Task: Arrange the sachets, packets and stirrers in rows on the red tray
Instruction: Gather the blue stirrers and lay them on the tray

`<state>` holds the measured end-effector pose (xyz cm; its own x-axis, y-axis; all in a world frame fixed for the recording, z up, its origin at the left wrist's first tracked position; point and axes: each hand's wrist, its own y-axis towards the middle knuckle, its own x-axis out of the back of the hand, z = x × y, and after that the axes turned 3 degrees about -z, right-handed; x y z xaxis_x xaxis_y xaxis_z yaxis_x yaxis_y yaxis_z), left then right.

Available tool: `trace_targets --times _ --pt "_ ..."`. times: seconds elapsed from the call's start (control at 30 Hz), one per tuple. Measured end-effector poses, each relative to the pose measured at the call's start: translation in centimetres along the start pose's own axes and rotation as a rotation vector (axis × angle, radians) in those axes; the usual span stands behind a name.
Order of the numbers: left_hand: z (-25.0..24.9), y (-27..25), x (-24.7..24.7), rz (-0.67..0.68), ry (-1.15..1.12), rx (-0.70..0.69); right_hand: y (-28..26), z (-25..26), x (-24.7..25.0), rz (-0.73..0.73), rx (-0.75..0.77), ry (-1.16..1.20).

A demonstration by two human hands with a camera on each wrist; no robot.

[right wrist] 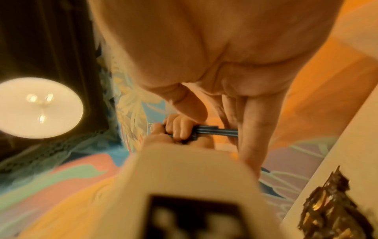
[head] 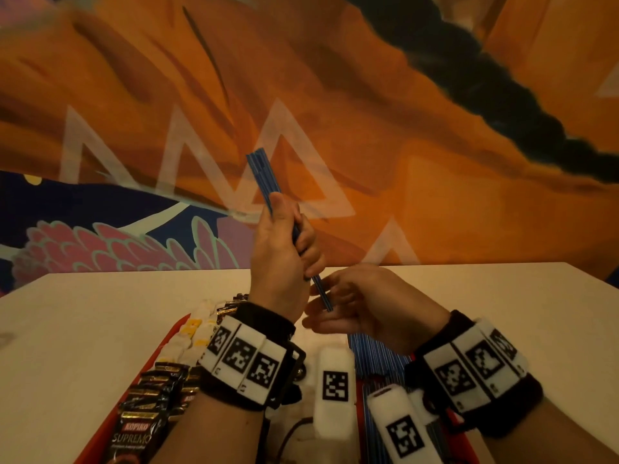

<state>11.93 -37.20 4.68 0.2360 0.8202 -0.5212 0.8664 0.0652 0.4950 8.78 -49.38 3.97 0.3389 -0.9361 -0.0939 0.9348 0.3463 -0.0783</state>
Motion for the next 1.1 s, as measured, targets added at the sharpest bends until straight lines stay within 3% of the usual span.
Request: trace_targets --times 0.17,0.3,0.37,0.47,0.53,0.63,0.8,0.93,1.1 --pt "1.6 -0.6 -0.3 0.065 0.173 0.019 0.1 0.1 0.7 0.040 0.076 0.180" --pt "2.0 -0.6 -0.1 0.066 0.306 0.022 -0.1 0.6 1.0 0.048 0.051 0.076" --pt "2.1 -0.3 0.5 0.115 0.515 -0.015 0.1 1.1 2.3 -0.160 0.188 -0.166" --pt "2.4 -0.1 1.3 0.367 1.019 -0.116 -0.4 2.1 4.1 -0.564 0.616 -0.523" --pt "2.4 -0.5 1.0 0.527 1.191 -0.085 -0.5 2.1 4.6 -0.574 0.694 -0.600" --pt "2.2 -1.0 0.4 0.592 1.377 -0.018 -0.5 1.8 4.4 -0.464 0.630 -0.755" --pt "1.0 -0.6 0.4 0.416 1.610 0.035 -1.3 2.3 5.0 -0.311 0.593 -1.130" --pt "0.5 -0.8 0.2 0.399 1.633 0.012 -2.0 2.2 3.4 -0.328 0.661 -1.472" --pt "-0.6 -1.2 -0.7 0.438 1.668 -0.083 -2.6 1.8 1.0 -0.438 0.512 -1.698"
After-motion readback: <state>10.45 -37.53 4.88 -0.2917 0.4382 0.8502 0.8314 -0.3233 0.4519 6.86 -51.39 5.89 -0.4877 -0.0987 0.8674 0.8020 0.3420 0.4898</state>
